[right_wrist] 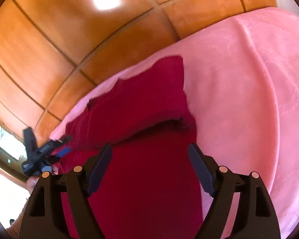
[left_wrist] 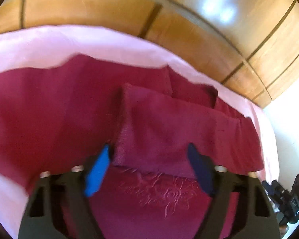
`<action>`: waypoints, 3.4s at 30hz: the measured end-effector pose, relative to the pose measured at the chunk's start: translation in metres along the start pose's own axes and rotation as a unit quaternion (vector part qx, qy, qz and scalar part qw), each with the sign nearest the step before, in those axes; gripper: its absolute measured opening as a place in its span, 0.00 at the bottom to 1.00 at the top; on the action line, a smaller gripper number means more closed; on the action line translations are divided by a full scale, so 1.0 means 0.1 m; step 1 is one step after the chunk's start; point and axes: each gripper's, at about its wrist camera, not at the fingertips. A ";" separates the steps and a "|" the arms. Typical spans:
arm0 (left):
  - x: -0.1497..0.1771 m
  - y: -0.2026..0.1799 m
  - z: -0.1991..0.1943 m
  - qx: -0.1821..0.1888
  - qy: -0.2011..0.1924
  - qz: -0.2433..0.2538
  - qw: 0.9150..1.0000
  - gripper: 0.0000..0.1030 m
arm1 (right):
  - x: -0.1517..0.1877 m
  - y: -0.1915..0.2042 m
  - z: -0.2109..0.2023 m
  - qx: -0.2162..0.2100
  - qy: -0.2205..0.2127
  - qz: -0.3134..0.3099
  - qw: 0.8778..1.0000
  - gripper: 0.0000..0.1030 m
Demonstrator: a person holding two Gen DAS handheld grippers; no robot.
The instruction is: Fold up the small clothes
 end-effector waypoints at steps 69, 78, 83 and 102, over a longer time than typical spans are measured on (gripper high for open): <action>-0.44 3.10 -2.24 -0.093 -0.249 -0.260 0.928 0.07 | -0.20 0.55 1.43 0.180 0.066 -0.193 0.962 0.97; 0.07 1.04 -1.86 0.039 -0.217 -0.041 0.975 0.07 | -0.19 0.54 1.42 0.178 0.065 -0.192 0.963 0.97; 0.47 0.37 -1.25 0.053 -0.140 0.028 0.988 0.10 | -0.19 0.54 1.42 0.176 0.064 -0.189 0.964 0.98; 1.54 0.71 -1.06 -0.040 -0.114 0.079 0.990 0.44 | -0.24 1.07 1.25 0.075 0.059 -0.216 0.972 0.73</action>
Point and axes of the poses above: each gripper's, at about its wrist camera, not at the fingertips, and z roughly the way its jaws point, y to its left, x to its underside, and after that the axes turned 12 degrees about -z, right-handed
